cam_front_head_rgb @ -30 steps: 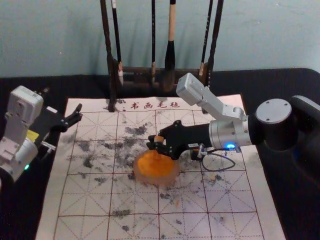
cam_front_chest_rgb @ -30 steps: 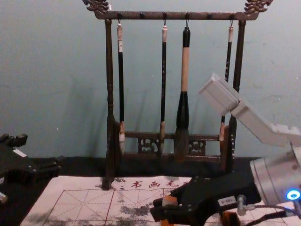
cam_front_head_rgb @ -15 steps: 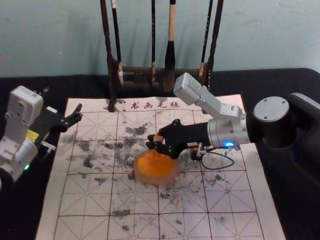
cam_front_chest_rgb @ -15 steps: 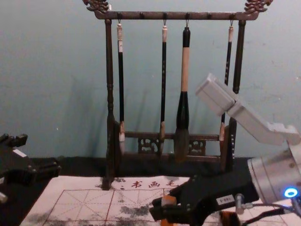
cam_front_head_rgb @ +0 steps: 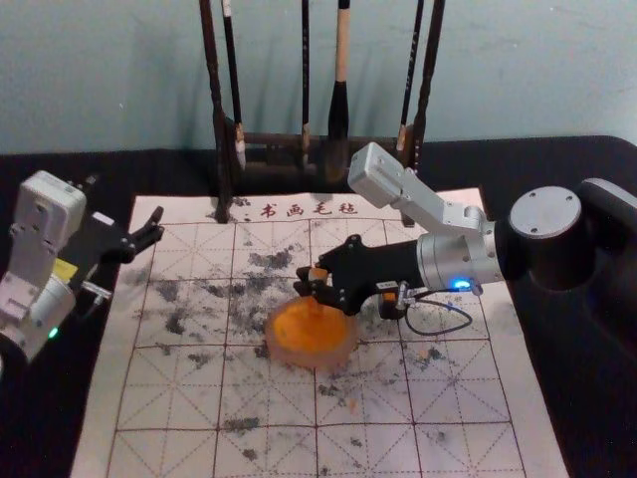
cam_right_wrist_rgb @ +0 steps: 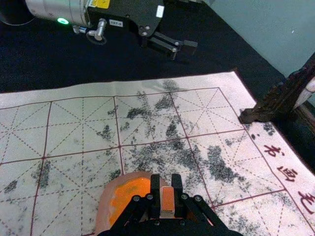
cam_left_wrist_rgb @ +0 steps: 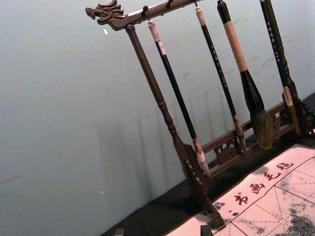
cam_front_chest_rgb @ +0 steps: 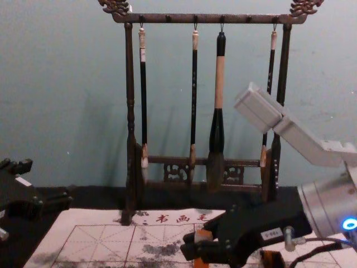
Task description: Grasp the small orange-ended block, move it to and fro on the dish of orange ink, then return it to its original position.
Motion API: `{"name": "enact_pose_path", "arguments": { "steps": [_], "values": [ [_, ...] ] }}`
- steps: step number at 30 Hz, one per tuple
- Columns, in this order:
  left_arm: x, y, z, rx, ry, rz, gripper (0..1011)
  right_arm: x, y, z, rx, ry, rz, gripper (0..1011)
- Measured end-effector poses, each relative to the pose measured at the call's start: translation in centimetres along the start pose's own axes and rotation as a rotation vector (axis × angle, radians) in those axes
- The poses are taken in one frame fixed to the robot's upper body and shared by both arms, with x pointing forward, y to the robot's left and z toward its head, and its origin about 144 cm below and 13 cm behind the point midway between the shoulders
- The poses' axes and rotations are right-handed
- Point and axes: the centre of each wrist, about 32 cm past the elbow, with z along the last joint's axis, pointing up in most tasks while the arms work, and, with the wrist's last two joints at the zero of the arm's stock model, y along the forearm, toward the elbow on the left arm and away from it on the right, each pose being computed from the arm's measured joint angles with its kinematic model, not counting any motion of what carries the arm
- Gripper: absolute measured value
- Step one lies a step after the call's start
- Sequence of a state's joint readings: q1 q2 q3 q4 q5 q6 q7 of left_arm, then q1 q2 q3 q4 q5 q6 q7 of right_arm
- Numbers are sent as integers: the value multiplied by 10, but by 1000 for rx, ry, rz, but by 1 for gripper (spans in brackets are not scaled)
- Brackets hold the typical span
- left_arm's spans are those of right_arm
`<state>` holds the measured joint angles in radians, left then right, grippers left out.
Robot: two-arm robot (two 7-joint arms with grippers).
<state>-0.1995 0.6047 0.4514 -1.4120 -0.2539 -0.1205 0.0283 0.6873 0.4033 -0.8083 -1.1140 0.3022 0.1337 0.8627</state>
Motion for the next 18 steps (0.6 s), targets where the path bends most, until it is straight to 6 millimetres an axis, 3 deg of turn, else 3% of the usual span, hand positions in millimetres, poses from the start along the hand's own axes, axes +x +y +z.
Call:
{"name": "enact_pose_path", "arguments": {
  "steps": [18],
  "values": [
    [0, 0, 0, 0, 0, 0, 1002, -3, -3, -3, -18, -7, 14, 113]
  ]
}}
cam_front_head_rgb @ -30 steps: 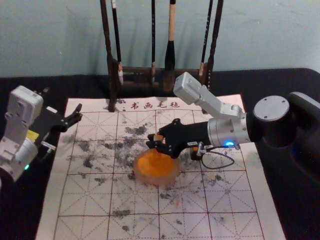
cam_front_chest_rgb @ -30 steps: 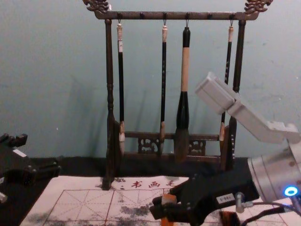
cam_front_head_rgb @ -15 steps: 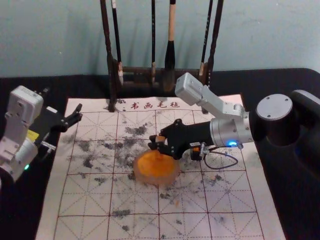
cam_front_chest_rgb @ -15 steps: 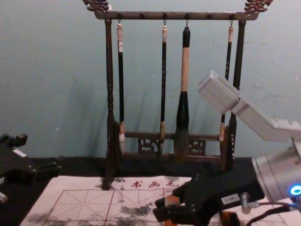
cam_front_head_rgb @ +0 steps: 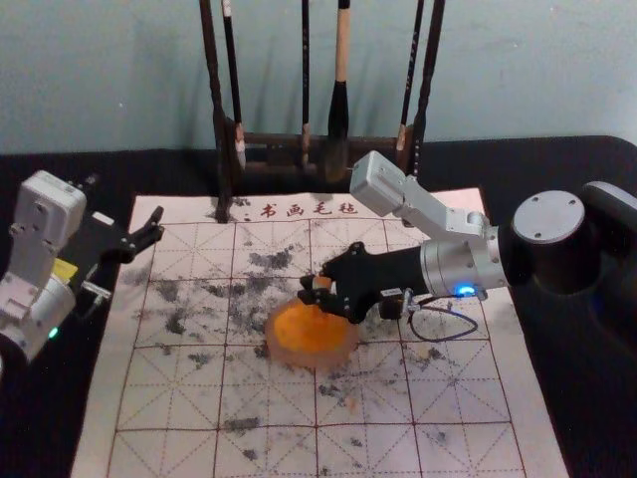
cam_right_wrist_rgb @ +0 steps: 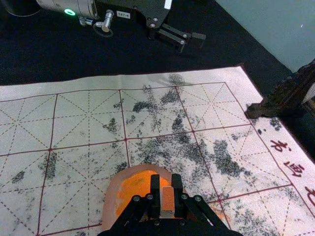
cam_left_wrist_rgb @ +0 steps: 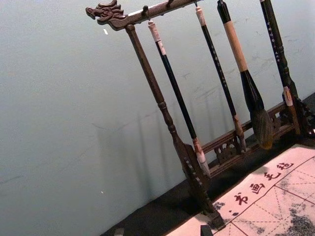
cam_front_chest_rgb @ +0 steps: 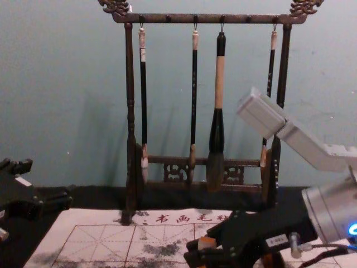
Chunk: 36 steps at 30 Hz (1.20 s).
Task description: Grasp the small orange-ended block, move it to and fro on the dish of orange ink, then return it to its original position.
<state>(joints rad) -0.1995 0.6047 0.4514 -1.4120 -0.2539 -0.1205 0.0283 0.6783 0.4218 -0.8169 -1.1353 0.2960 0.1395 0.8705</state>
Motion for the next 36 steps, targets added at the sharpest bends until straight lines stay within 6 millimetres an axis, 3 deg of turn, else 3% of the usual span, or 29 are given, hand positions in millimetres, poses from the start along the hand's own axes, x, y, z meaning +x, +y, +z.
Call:
{"name": "enact_pose_path", "arguments": {
  "steps": [18, 36],
  "values": [
    [0, 0, 0, 0, 0, 0, 1001, -10, -6, -1, -4, -3, 40, 113],
    [0, 0, 0, 0, 0, 0, 1001, -7, 9, 5, 11, -17, 61, 113]
  ]
}}
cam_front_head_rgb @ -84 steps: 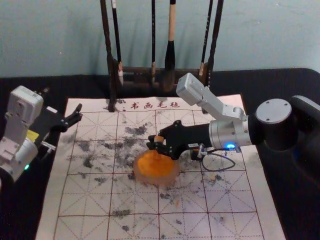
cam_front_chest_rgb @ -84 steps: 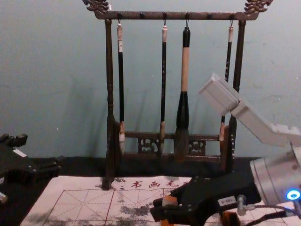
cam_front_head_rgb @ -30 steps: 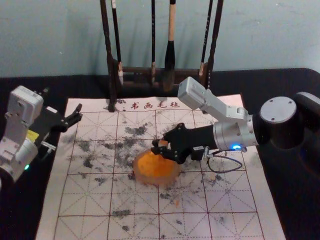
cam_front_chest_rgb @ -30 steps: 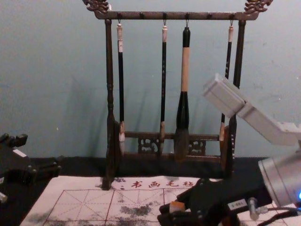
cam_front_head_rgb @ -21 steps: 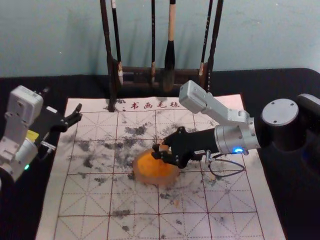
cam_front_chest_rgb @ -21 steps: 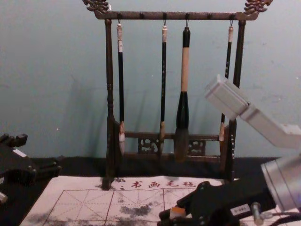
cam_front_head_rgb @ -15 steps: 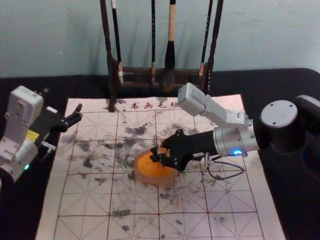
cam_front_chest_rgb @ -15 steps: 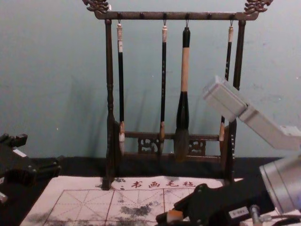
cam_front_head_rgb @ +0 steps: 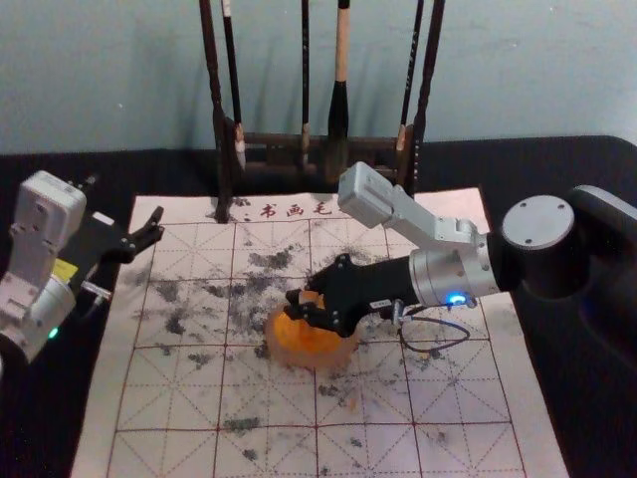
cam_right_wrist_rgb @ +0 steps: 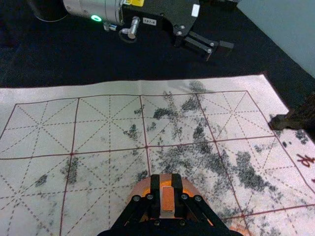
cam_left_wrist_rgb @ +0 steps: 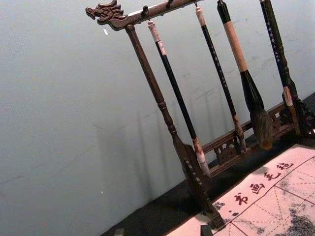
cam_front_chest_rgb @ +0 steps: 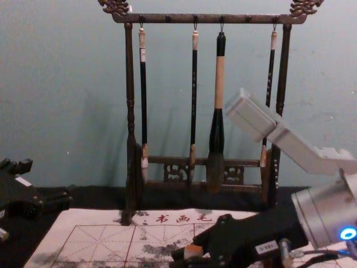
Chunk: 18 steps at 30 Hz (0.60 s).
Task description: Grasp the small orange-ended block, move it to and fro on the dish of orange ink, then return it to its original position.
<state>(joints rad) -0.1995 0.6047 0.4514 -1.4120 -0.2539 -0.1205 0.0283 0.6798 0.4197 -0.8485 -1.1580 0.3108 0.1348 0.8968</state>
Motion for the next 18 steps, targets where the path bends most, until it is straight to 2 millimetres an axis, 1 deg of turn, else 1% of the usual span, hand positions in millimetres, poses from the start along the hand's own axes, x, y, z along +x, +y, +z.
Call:
{"name": "enact_pose_path", "arguments": {
  "steps": [3, 4, 7, 9, 11, 18],
  "values": [
    [0, 0, 0, 0, 0, 0, 1001, 3, 3, 2, 0, -6, -1, 113],
    [0, 0, 0, 0, 0, 0, 1001, 14, 3, 4, -12, -23, -29, 113],
    [0, 0, 0, 0, 0, 0, 1001, 14, 3, 5, -12, -23, -30, 113],
    [0, 0, 0, 0, 0, 0, 1001, 11, -8, 3, -25, -28, -36, 113],
    [0, 0, 0, 0, 0, 0, 1001, 10, -11, 2, -30, -28, -37, 113],
    [0, 0, 0, 0, 0, 0, 1002, 7, -16, 0, -35, -21, -53, 113]
  ]
}}
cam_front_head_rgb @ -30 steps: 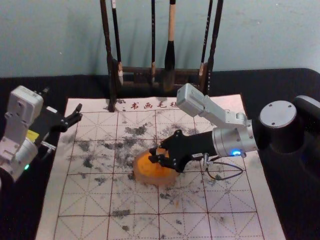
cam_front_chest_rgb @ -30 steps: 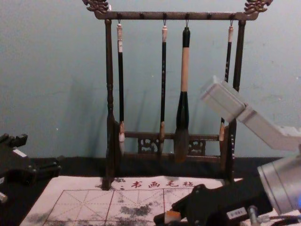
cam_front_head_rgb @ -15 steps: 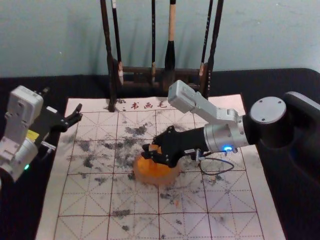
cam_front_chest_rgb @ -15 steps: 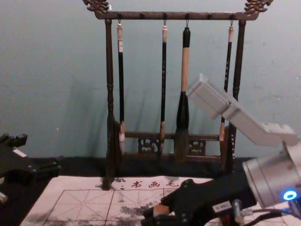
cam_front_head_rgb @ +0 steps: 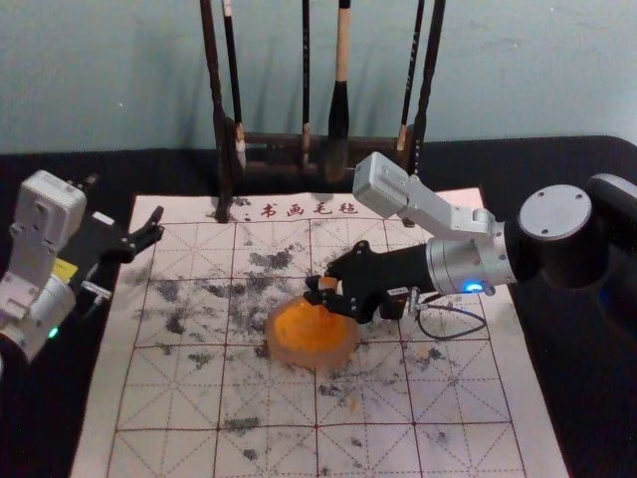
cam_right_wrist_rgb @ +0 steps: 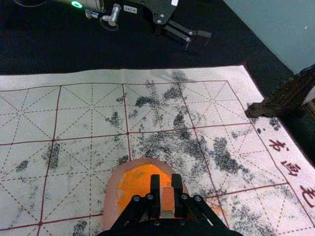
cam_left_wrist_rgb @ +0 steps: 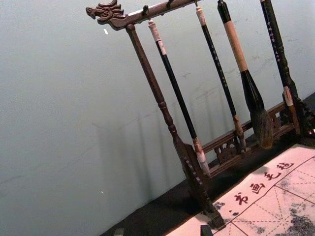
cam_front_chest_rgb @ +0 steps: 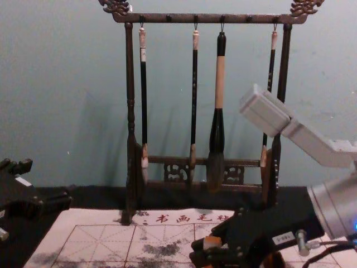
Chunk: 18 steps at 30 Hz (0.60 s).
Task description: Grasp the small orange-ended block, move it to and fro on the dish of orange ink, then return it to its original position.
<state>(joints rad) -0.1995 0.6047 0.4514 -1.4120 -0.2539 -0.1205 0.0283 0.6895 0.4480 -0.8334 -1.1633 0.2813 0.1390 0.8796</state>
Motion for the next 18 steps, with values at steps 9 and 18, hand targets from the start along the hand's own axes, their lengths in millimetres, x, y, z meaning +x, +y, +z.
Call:
{"name": "enact_pose_path", "arguments": {
  "steps": [9, 18],
  "values": [
    [0, 0, 0, 0, 0, 0, 1001, -3, -2, -1, 1, 5, 7, 113],
    [0, 0, 0, 0, 0, 0, 1001, -8, -6, -3, 16, 13, 20, 113]
  ]
}}
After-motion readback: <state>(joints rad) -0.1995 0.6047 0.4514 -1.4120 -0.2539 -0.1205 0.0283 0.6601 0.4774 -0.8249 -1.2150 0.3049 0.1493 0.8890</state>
